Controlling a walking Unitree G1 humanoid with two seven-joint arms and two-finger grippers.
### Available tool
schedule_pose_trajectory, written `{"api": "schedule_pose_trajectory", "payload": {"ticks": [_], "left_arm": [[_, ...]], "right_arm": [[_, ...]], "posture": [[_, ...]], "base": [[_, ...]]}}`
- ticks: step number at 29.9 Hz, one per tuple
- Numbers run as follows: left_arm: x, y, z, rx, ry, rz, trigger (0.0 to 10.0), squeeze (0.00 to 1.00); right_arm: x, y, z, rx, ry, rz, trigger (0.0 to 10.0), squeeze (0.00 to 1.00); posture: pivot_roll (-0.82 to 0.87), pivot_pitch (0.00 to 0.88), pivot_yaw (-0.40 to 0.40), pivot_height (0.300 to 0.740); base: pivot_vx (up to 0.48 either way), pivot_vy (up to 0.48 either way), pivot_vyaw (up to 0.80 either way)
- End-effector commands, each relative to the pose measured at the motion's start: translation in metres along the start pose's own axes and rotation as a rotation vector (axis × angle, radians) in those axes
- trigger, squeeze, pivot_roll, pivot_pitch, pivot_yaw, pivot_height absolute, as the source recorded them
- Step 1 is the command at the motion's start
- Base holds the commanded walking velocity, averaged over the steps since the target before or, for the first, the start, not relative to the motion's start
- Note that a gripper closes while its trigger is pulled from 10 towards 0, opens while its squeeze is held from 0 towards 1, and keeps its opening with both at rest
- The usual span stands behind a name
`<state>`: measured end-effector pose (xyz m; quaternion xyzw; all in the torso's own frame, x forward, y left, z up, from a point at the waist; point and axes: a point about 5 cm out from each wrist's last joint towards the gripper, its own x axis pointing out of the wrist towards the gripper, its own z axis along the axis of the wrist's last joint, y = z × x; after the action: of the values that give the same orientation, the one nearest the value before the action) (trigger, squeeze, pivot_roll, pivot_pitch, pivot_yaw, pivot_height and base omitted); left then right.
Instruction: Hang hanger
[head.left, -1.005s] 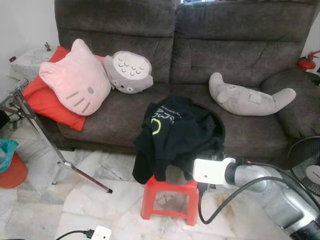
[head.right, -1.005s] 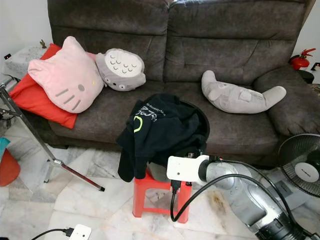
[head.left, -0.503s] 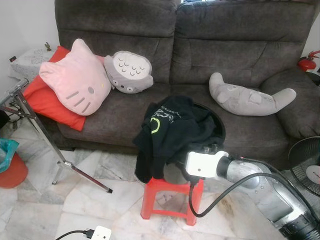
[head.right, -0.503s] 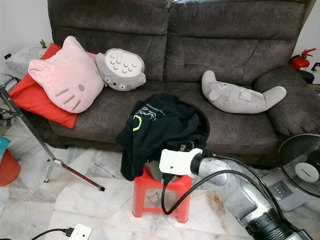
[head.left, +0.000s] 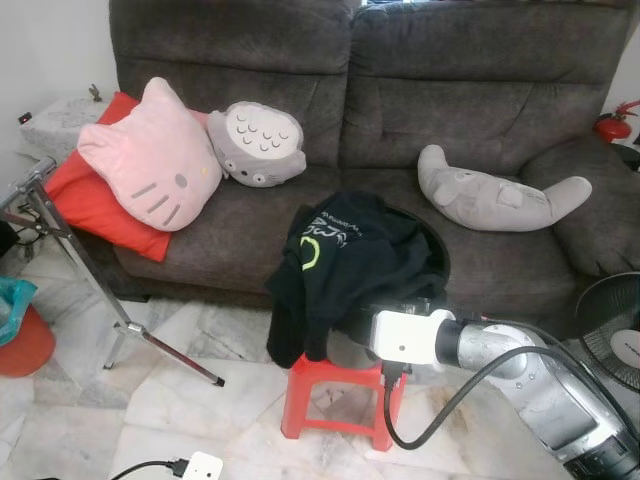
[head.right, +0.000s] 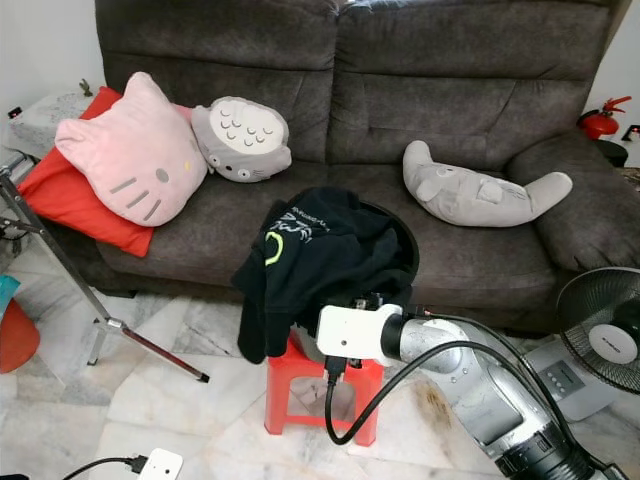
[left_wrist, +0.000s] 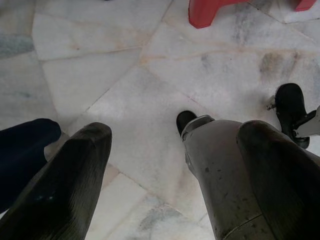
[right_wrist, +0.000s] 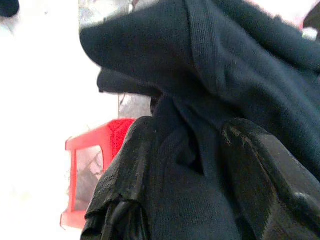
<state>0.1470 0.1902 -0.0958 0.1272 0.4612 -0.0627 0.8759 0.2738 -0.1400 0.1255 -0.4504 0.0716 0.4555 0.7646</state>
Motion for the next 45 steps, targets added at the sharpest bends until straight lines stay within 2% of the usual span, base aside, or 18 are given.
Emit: {"api": "schedule_pose_trajectory", "payload": {"ticks": [1,2,9,15,23,33,37,41,45], "left_arm": [[-0.001,-0.002,-0.005,0.009,0.023,-0.006,10.0,0.00],[-0.001,-0.002,-0.005,0.010,0.022,-0.007,10.0,0.00],[-0.001,-0.004,-0.003,0.011,0.015,-0.010,10.0,0.00],[0.001,-0.002,0.002,0.012,0.000,-0.005,10.0,0.00],[0.001,-0.001,0.004,0.011,-0.008,-0.002,10.0,0.00],[0.002,-0.003,0.006,0.010,-0.018,-0.006,10.0,0.00],[0.002,-0.003,0.008,0.010,-0.027,-0.005,10.0,0.00],[0.002,-0.003,0.009,0.012,-0.030,-0.006,10.0,0.00],[0.003,-0.005,0.011,0.012,-0.038,-0.009,10.0,0.00]], "right_arm": [[-0.001,-0.005,-0.002,-0.020,0.012,-0.022,10.0,0.00],[0.000,-0.009,-0.004,-0.009,0.025,-0.059,10.0,0.00],[0.004,-0.010,-0.010,-0.017,0.055,-0.063,10.0,0.00],[0.010,-0.019,-0.007,-0.079,0.044,-0.130,10.0,0.00],[0.010,-0.028,0.003,-0.078,-0.015,-0.171,10.0,0.00],[0.009,-0.028,0.004,-0.087,-0.024,-0.158,10.0,0.00],[0.006,-0.024,0.012,-0.062,-0.061,-0.108,10.0,0.00],[0.004,-0.016,0.005,-0.096,-0.012,-0.051,10.0,0.00],[0.000,-0.017,0.000,-0.093,0.008,-0.060,10.0,0.00]], "posture": [[-0.06,0.000,0.000,0.740],[-0.06,0.000,0.000,0.740],[-0.06,0.000,0.000,0.740],[-0.06,0.000,0.001,0.740],[-0.06,0.000,0.001,0.740],[-0.06,0.000,0.001,0.740],[-0.06,0.000,0.001,0.740],[-0.06,0.000,0.001,0.740],[-0.06,0.000,0.002,0.740]], "base": [[0.000,0.000,0.00],[0.000,0.000,0.00],[0.000,0.000,0.00],[0.000,0.000,0.00],[0.000,0.000,0.00],[0.000,0.000,0.00],[0.000,0.000,0.00],[0.000,0.000,0.00],[0.000,0.000,0.00]]}}
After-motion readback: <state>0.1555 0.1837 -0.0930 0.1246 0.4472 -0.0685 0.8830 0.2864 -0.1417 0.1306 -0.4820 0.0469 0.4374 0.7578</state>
